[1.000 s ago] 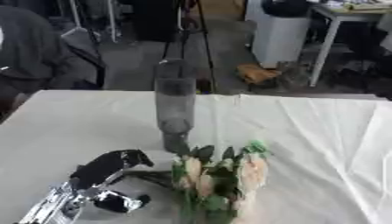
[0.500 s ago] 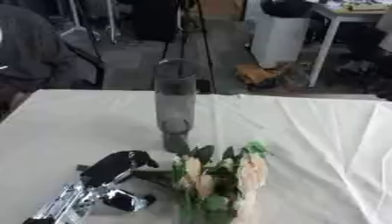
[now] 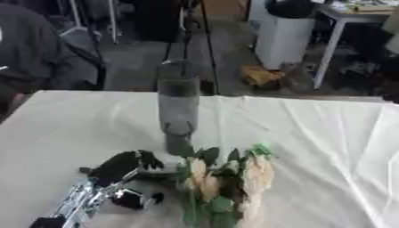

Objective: Arrange flowers into the vase.

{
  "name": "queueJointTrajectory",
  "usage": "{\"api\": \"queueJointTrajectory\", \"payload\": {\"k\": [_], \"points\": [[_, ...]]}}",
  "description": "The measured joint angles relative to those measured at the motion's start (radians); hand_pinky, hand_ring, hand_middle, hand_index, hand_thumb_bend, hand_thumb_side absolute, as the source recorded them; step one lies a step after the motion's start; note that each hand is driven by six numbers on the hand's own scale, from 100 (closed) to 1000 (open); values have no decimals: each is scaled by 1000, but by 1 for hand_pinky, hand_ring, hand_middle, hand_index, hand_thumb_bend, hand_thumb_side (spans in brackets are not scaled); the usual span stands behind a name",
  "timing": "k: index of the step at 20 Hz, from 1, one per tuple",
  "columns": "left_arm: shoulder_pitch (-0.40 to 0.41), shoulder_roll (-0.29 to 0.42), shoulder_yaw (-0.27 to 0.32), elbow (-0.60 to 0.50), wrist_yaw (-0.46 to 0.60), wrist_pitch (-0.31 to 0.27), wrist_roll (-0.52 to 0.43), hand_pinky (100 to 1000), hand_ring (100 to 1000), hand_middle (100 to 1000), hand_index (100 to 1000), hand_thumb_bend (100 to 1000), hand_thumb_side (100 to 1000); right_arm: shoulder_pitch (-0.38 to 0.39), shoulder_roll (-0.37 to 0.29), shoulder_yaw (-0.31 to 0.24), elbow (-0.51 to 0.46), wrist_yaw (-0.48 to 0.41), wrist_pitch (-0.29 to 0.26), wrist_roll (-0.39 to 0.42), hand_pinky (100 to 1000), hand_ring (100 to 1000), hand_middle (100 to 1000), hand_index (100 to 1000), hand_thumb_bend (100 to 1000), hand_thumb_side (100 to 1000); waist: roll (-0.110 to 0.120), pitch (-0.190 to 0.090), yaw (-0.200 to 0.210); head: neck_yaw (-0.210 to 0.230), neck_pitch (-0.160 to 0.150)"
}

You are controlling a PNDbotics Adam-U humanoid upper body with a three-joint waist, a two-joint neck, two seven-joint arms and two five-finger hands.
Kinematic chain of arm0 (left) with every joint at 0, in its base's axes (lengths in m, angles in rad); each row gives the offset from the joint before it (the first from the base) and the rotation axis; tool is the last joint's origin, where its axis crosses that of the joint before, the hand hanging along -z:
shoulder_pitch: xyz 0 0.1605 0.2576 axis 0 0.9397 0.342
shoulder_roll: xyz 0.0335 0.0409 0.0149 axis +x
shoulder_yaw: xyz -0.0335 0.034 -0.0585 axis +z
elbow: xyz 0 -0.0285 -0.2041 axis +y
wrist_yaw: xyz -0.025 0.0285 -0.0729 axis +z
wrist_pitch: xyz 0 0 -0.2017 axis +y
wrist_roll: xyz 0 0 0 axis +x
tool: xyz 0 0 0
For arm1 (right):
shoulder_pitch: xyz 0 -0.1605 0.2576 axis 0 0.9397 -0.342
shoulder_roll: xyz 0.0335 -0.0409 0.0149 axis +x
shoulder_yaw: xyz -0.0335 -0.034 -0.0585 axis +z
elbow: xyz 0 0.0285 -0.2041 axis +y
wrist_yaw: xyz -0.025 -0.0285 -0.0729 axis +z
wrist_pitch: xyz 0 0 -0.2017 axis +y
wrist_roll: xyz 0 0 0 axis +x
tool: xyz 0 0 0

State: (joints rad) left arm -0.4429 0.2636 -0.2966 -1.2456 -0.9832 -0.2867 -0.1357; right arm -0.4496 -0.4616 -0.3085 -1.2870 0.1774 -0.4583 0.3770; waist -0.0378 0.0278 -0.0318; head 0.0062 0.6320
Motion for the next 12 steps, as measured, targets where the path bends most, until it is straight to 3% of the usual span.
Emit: {"api": "queueJointTrajectory", "payload": {"k": [7, 9, 12], "points": [[-10, -17, 5, 34, -3, -4, -13, 540, 517, 519, 740, 439, 347, 0, 0, 0, 1, 0, -2, -1, 792, 798, 658, 761, 100, 840, -1, 0, -1, 0, 0], [-13, -17, 5, 36, -2, -9, -25, 515, 486, 484, 724, 437, 361, 0, 0, 0, 3, 0, -3, -1, 792, 798, 658, 761, 100, 840, -1, 0, -2, 0, 0], [-15, -17, 5, 37, 6, -16, -50, 410, 378, 370, 667, 433, 408, 0, 0, 0, 6, 0, -4, -1, 792, 798, 658, 761, 100, 840, -1, 0, -3, 0, 0]]}}
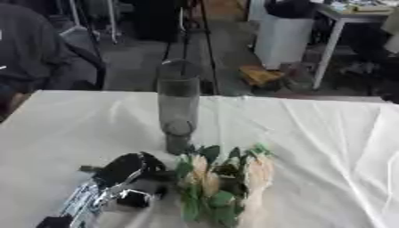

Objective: Arrange flowers into the vase.

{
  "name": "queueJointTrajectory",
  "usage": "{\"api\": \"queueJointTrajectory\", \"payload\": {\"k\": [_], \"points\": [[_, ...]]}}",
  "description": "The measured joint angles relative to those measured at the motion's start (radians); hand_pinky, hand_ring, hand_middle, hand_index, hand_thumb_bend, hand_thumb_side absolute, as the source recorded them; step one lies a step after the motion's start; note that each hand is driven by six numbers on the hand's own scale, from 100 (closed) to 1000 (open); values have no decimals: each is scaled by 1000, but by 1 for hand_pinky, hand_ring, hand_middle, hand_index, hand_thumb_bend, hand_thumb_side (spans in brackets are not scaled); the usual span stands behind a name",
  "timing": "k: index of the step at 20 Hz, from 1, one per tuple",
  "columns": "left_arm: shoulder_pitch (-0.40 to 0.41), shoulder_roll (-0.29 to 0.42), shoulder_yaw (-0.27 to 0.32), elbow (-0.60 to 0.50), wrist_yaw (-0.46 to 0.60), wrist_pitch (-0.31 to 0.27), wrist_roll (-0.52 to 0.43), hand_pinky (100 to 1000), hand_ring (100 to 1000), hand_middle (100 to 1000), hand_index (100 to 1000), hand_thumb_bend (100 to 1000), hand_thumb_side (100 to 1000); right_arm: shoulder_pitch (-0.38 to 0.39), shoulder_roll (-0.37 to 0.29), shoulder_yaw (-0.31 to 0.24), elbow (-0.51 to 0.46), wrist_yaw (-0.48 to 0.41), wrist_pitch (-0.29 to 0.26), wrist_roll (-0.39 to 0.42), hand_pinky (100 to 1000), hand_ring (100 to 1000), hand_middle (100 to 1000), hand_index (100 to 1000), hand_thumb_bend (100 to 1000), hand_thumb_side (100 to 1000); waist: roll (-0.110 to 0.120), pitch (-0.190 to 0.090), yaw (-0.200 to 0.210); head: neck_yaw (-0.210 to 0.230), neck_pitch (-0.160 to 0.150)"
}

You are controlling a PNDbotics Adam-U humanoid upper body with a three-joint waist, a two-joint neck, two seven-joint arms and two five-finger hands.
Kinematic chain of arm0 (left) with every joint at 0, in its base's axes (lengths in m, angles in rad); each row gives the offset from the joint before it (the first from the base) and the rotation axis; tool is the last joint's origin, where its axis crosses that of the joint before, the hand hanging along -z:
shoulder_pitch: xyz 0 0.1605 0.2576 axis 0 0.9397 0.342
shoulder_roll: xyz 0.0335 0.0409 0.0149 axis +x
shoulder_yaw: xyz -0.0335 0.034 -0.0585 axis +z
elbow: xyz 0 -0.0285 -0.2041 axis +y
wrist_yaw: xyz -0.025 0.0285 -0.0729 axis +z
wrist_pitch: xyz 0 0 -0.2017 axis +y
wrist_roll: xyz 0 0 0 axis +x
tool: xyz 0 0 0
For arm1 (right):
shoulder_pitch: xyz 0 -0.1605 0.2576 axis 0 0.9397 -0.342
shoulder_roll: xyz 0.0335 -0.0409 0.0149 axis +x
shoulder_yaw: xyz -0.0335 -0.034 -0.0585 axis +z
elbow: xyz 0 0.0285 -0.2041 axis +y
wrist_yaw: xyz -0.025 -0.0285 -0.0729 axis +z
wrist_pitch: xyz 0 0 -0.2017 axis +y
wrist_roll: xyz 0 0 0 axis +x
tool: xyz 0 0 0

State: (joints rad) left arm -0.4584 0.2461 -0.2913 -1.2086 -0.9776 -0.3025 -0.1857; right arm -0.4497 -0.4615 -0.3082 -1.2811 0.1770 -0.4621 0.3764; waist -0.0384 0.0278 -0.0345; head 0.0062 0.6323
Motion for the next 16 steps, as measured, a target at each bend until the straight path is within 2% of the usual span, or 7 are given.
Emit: {"api": "queueJointTrajectory", "payload": {"k": [3, 4, 8, 11, 12, 14, 16], "points": [[-1, 0, -1, -4, 14, -10, -35, 309, 296, 288, 608, 433, 457, 0, 0, 0, 0, 0, -1, 0, 792, 798, 658, 761, 100, 840, 0, -1, 0, 0, 0], [-2, 0, -2, -6, 19, -14, -49, 246, 242, 229, 551, 449, 515, 0, 0, 0, 0, 0, -1, -1, 792, 798, 658, 761, 100, 840, 0, -1, 0, 0, 0], [2, 1, -16, -12, 36, -30, -103, 100, 119, 111, 442, 488, 658, 0, 0, 0, 0, 0, -1, -1, 792, 798, 658, 762, 100, 840, 0, -2, 0, 0, 0], [8, 0, -19, -13, 51, -30, -123, 100, 100, 100, 370, 447, 727, 0, 0, 0, 0, 0, -1, -1, 792, 798, 658, 761, 100, 841, 0, -1, 1, -2, 0], [9, 0, -19, -13, 57, -28, -126, 100, 100, 100, 338, 404, 749, 0, 0, 0, 0, 0, -1, -1, 792, 798, 658, 761, 100, 841, 0, -1, 1, -2, 0], [11, 0, -19, -13, 71, -20, -127, 100, 100, 100, 316, 340, 768, 0, 0, 0, 0, 0, -1, -1, 792, 798, 658, 761, 100, 841, 0, -1, 2, -3, 0], [12, 0, -20, -10, 85, -10, -125, 100, 100, 100, 307, 329, 778, 0, 0, 0, 0, 0, -1, -1, 792, 798, 658, 761, 100, 841, 0, -1, 2, -4, 1]]}}
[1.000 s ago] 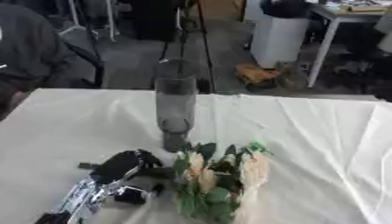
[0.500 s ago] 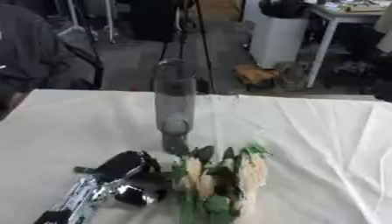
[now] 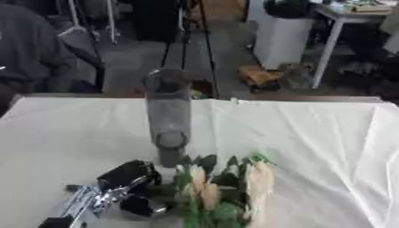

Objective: Arrange flowers into the vase.

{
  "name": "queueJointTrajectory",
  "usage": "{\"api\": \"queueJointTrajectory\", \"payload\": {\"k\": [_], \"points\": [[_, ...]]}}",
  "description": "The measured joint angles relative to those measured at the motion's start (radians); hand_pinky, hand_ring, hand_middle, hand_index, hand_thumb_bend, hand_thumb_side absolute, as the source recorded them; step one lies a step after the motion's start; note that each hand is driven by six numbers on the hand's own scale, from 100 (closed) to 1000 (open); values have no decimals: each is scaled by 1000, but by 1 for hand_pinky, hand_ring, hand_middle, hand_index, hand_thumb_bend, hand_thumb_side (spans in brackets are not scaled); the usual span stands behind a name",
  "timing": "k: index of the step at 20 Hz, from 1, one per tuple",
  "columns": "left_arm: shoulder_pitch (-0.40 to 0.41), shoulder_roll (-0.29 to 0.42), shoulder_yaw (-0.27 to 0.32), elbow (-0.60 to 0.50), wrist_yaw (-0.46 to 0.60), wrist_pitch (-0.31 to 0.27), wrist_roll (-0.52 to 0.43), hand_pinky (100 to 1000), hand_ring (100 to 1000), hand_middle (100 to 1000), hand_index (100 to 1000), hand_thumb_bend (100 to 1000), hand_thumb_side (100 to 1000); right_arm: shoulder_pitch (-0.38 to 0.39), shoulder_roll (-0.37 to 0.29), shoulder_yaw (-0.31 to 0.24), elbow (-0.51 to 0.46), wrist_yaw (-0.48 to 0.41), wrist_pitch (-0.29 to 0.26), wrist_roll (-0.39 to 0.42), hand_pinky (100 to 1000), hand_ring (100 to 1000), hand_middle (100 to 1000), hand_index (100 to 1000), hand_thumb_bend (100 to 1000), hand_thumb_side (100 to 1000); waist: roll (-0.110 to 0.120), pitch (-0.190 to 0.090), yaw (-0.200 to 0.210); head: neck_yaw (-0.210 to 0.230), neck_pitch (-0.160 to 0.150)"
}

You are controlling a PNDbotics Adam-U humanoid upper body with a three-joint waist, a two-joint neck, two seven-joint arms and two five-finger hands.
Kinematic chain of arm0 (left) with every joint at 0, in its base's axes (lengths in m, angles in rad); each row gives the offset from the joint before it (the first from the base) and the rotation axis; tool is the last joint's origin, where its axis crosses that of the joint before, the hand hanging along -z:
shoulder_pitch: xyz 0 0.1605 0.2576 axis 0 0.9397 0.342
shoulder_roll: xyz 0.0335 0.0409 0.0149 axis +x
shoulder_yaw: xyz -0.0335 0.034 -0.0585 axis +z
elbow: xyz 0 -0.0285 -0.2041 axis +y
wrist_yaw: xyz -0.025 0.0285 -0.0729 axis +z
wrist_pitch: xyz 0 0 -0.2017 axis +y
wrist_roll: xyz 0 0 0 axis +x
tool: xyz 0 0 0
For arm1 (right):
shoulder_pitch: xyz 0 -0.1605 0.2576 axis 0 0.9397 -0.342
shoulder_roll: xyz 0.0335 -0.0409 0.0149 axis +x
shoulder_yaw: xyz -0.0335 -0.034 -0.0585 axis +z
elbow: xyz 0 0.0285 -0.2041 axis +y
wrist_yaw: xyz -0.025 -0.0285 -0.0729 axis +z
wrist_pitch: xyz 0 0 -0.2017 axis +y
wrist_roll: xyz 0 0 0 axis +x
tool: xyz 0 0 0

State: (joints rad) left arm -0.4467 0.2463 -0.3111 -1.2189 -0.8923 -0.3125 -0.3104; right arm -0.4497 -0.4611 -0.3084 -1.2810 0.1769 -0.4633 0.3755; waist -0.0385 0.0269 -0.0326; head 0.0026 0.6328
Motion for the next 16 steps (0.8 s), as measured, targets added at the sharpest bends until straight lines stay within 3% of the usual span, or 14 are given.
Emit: {"api": "queueJointTrajectory", "payload": {"k": [8, 16], "points": [[7, 1, -4, -15, 53, 26, 8, 100, 100, 100, 267, 276, 855, 0, 0, 0, 0, 0, 0, 0, 791, 798, 658, 762, 100, 840, 0, 0, 1, 0, 7], [19, 13, -6, -94, 110, 23, -1, 100, 100, 100, 245, 309, 888, 0, 0, 0, 0, 0, 0, 0, 791, 798, 658, 762, 100, 841, 0, 3, 1, -1, 7]]}}
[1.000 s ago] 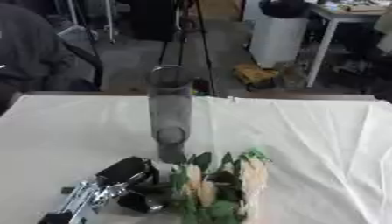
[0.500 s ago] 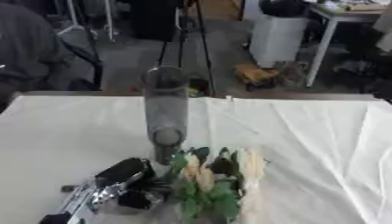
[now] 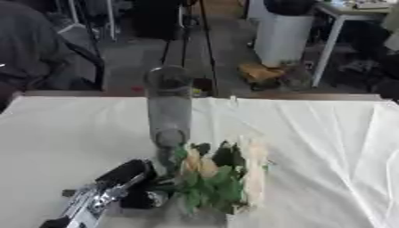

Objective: Arrange flowers into the vase.

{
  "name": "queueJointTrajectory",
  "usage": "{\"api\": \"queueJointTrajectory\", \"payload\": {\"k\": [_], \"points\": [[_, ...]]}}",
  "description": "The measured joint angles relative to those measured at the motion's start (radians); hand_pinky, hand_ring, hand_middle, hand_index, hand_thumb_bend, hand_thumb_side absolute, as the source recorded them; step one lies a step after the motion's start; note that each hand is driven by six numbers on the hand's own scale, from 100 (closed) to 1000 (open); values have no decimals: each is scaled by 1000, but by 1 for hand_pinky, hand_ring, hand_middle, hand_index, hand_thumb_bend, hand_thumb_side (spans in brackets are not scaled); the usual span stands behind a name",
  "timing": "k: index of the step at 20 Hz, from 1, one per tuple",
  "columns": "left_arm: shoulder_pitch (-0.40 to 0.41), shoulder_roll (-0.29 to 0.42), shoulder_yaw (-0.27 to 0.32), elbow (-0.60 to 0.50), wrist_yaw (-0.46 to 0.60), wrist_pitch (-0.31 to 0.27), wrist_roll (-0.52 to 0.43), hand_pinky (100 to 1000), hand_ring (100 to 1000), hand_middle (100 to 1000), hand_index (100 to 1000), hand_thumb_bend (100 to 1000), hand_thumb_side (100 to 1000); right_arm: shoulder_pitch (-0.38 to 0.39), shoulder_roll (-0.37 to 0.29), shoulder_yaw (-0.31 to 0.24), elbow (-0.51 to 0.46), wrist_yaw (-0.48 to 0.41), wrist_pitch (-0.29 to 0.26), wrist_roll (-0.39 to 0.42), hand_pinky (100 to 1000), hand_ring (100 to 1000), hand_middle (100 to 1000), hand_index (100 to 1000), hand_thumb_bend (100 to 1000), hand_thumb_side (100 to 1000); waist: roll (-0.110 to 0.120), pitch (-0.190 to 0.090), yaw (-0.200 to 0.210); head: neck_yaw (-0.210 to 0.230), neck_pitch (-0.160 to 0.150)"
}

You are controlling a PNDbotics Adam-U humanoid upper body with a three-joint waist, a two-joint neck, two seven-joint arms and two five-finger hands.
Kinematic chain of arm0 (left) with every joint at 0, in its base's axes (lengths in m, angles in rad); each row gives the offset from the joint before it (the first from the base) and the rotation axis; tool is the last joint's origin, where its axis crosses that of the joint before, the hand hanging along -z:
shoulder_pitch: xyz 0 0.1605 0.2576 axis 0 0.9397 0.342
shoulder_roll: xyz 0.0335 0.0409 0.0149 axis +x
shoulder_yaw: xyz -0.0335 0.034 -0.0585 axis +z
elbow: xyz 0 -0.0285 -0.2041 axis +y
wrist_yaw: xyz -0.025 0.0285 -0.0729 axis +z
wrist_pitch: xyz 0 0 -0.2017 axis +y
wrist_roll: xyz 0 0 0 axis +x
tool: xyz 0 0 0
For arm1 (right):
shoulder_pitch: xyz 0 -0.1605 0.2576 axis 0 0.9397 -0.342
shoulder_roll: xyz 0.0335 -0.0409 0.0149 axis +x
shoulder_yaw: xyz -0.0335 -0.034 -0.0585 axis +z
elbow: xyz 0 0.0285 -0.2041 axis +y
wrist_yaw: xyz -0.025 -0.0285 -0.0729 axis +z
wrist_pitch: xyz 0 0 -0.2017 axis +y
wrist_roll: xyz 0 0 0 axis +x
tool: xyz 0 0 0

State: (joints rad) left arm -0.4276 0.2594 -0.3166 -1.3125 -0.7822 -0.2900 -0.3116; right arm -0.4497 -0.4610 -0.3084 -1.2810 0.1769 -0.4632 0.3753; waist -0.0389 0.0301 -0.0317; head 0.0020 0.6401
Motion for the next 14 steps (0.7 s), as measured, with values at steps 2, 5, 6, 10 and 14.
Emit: {"api": "queueJointTrajectory", "payload": {"k": [2, 5, 6, 10, 14], "points": [[0, 10, -1, -41, 18, -7, -7, 100, 100, 100, 238, 336, 873, 0, 0, 0, 0, 0, 0, 0, 791, 798, 658, 762, 100, 841, 0, 0, 0, 0, 0], [-1, 32, -5, -117, 46, -16, -20, 100, 100, 100, 236, 358, 833, 0, 0, 0, 0, 0, 1, -1, 792, 798, 658, 762, 100, 841, 0, 0, 0, 0, 0], [-2, 40, -5, -144, 57, -17, -23, 100, 100, 100, 235, 362, 825, 0, 0, -1, 0, 0, 2, -2, 792, 798, 658, 762, 100, 841, 0, 0, 0, 0, 0], [-6, 72, -5, -239, 113, -3, -39, 100, 100, 100, 234, 370, 809, 0, 0, -2, 0, 0, 2, -2, 791, 798, 658, 762, 100, 841, 0, 0, 0, 0, 0], [-11, 90, -2, -297, 161, 18, -54, 100, 100, 100, 233, 370, 798, 0, 0, -4, 0, 0, 2, -2, 791, 798, 658, 762, 100, 840, 0, 0, 0, 0, 0]]}}
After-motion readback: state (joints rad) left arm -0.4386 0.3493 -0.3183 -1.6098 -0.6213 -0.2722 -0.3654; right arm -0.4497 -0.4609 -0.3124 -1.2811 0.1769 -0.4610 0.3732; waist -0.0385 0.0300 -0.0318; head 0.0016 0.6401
